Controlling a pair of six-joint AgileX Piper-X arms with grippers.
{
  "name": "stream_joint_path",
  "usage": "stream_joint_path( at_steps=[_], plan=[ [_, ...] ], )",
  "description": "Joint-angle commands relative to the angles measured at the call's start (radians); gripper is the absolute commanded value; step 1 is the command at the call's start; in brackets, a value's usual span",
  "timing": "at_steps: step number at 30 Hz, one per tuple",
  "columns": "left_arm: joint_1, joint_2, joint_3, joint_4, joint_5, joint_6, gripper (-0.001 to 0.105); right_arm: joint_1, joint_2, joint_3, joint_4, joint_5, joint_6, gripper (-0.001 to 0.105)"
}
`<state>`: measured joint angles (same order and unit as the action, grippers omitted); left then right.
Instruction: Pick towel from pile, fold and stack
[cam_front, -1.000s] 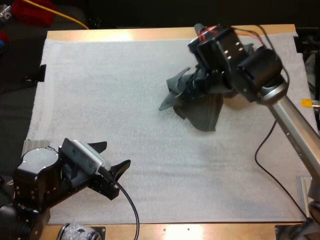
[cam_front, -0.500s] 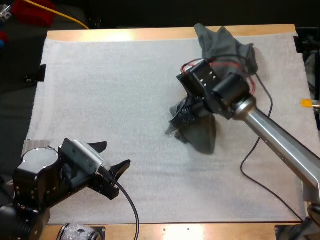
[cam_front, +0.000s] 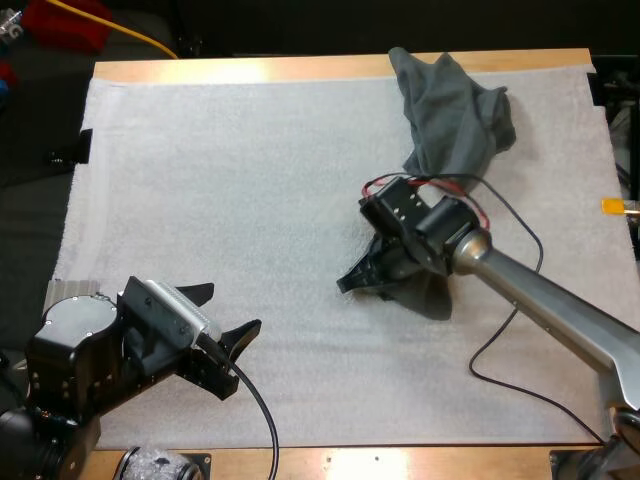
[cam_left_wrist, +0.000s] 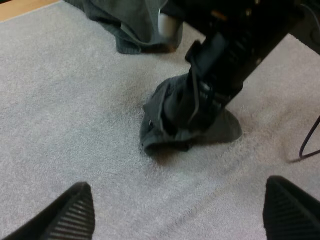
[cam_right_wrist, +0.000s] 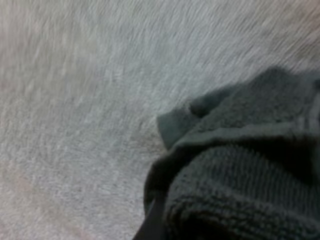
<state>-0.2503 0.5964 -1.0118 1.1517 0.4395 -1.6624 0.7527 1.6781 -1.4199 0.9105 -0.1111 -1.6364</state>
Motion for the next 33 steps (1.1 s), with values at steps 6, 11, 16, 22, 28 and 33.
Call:
stream_joint_path(
  at_steps=[6, 11, 16, 22, 28, 33],
  plan=[
    [-0.003, 0.000, -0.006, -0.001, 0.006, -0.004, 0.068, 0.061, -0.004, -0.002, -0.077, -0.026, 0.005, 0.013],
    [-0.003, 0.000, -0.006, -0.001, 0.006, -0.004, 0.068, 0.096, -0.005, -0.002, -0.070, -0.030, 0.010, 0.048],
    [-0.003, 0.000, -0.006, -0.001, 0.006, -0.004, 0.068, 0.118, -0.036, -0.002, -0.058, -0.020, 0.010, 0.072],
    [-0.003, 0.000, -0.006, -0.001, 0.006, -0.004, 0.068, 0.126, -0.139, -0.002, -0.046, 0.041, 0.032, 0.072],
    [-0.003, 0.000, -0.006, -0.001, 0.006, -0.004, 0.068, 0.126, -0.250, -0.002, 0.082, 0.128, 0.057, 0.072],
    [-0.003, 0.000, -0.006, -0.001, 0.006, -0.004, 0.068, 0.126, -0.326, -0.002, 0.224, 0.206, 0.081, 0.072]
  ],
)
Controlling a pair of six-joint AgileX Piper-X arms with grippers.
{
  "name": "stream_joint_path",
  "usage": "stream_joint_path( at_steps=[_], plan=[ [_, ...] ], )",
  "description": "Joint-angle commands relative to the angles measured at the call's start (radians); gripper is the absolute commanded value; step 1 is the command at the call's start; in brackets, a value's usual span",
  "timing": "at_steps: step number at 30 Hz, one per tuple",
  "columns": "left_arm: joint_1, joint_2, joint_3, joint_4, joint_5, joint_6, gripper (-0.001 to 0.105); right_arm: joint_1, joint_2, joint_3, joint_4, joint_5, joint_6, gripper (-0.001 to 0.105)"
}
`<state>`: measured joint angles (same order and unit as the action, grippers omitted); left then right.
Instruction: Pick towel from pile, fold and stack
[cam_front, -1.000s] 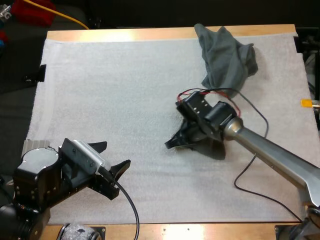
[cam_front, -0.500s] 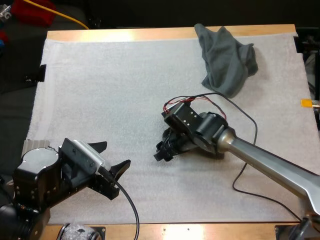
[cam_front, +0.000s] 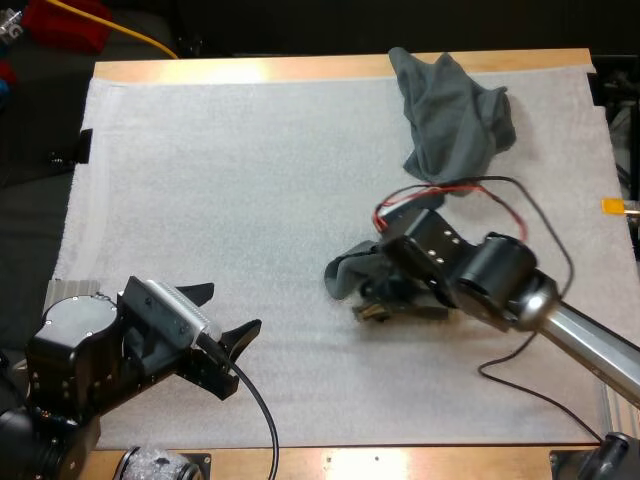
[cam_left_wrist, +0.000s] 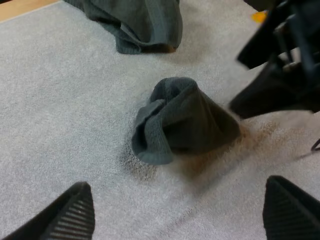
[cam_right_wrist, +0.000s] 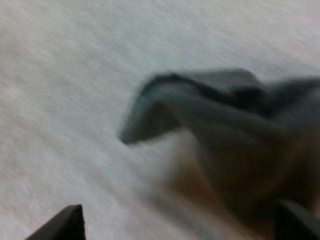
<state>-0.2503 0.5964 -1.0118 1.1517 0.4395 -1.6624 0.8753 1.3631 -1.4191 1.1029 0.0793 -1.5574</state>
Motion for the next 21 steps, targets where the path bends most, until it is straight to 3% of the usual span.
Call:
stream_joint_path(
  at_steps=[1, 6, 10, 21],
  plan=[
    [-0.003, 0.000, -0.006, -0.001, 0.006, -0.004, 0.068, 0.003, -0.020, -0.002, 0.047, 0.015, 0.013, 0.072],
    [-0.003, 0.000, -0.006, -0.001, 0.006, -0.004, 0.068, 0.003, -0.070, 0.008, 0.113, 0.039, 0.055, 0.072],
    [-0.003, 0.000, -0.006, -0.001, 0.006, -0.004, 0.068, 0.003, -0.125, 0.082, 0.110, 0.079, 0.088, 0.072],
    [-0.003, 0.000, -0.006, -0.001, 0.006, -0.004, 0.068, 0.000, -0.242, 0.350, -0.056, 0.090, 0.227, 0.072]
  ],
)
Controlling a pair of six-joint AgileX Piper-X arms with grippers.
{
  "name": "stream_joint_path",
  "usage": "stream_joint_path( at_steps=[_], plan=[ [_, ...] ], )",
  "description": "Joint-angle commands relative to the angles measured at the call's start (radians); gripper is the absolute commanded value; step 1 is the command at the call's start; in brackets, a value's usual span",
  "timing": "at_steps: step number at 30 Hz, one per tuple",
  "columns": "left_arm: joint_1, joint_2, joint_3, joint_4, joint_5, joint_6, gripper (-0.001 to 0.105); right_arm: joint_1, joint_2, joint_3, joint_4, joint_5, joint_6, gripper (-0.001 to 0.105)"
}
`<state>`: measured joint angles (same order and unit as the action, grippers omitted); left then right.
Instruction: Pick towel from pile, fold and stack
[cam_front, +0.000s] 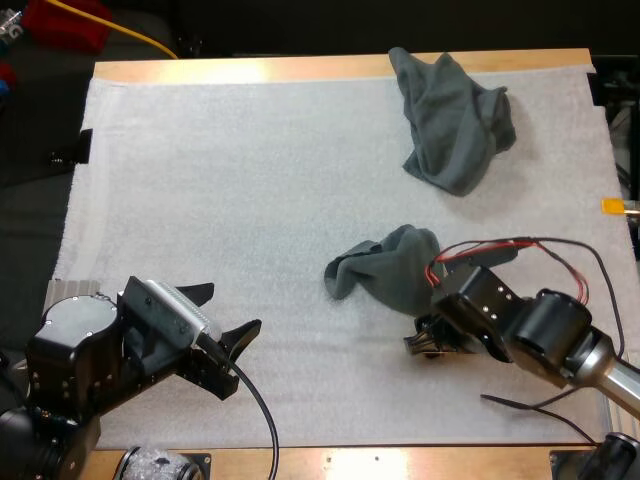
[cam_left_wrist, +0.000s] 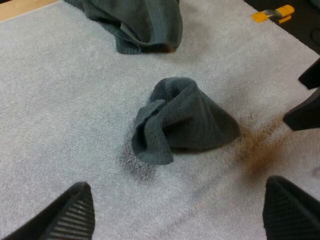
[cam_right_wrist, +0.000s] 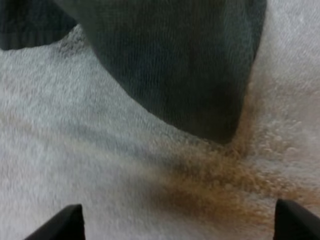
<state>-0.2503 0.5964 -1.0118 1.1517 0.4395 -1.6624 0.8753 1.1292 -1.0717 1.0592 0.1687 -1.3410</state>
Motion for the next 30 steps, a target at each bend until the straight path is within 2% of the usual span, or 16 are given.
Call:
stream_joint_path(
  at_steps=[1, 7, 16, 30],
  plan=[
    [-0.003, 0.000, -0.006, -0.001, 0.006, -0.004, 0.068, 0.000, -0.009, 0.019, -0.031, 0.001, 0.024, 0.072],
    [-0.003, 0.000, -0.006, 0.003, 0.006, -0.004, 0.068, -0.055, -0.009, 0.113, -0.130, -0.057, 0.087, 0.071],
    [-0.003, 0.000, -0.006, 0.003, 0.006, -0.004, 0.068, -0.195, -0.009, 0.208, -0.248, -0.210, 0.087, 0.068],
    [-0.003, 0.000, -0.006, 0.016, 0.006, -0.004, 0.068, -0.391, 0.005, 0.396, -0.577, -0.420, 0.090, 0.068]
  ],
)
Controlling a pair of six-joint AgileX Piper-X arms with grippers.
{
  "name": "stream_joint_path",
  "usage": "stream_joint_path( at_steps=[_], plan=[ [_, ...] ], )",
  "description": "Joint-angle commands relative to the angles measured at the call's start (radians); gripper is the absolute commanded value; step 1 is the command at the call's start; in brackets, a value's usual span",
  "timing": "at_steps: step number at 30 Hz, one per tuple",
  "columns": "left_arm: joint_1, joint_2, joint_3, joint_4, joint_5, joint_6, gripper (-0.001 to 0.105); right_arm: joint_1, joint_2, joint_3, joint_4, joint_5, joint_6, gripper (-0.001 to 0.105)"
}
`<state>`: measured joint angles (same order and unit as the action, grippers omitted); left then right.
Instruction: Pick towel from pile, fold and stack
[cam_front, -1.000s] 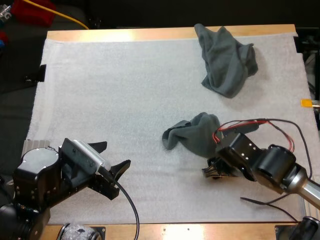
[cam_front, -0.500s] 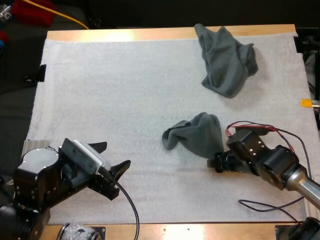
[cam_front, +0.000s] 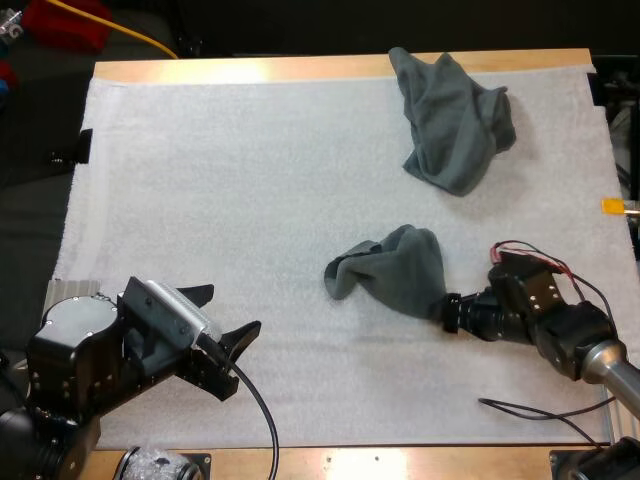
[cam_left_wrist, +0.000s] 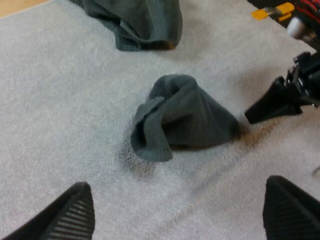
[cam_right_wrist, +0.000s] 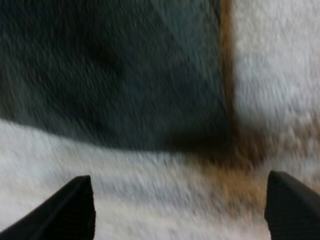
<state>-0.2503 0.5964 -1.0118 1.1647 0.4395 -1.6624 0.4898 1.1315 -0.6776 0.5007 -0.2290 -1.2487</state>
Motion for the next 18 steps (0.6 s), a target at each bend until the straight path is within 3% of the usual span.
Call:
stream_joint_path(
  at_steps=[1, 18],
  plan=[
    [-0.003, 0.000, -0.006, 0.009, 0.006, -0.004, 0.068, -0.013, 0.010, 0.008, -0.039, -0.037, -0.002, 0.068],
    [-0.003, 0.000, -0.006, 0.045, 0.006, -0.004, 0.068, -0.028, 0.282, 0.021, -0.288, -0.122, -0.002, 0.068]
  ],
)
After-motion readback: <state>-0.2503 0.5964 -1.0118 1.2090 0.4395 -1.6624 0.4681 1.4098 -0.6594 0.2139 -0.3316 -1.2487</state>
